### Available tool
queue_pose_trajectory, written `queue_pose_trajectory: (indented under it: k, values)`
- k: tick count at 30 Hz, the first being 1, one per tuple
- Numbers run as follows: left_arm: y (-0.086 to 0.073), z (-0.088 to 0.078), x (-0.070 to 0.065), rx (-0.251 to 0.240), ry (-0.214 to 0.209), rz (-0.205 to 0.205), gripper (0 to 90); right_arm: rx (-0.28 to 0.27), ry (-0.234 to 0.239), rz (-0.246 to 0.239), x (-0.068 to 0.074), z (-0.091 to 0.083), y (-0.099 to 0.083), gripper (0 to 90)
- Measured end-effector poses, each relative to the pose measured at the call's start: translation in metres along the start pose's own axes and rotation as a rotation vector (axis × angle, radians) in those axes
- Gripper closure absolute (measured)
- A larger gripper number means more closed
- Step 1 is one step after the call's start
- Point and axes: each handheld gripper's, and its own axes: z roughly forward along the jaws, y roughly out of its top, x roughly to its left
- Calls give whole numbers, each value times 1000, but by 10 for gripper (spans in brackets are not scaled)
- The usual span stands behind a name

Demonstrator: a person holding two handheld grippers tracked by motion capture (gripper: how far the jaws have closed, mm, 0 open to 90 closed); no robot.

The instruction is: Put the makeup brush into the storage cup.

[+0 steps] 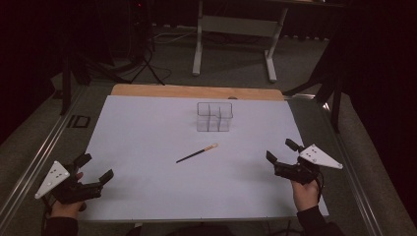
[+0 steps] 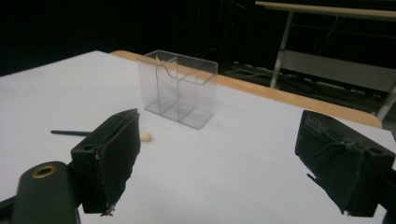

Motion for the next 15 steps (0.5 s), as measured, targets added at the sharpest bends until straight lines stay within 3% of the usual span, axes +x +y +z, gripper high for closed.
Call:
queue_pose_trajectory:
  k: [15]
  values:
    - [0, 0, 1, 10, 0, -23, 0, -8, 12, -6, 2, -1, 0, 133]
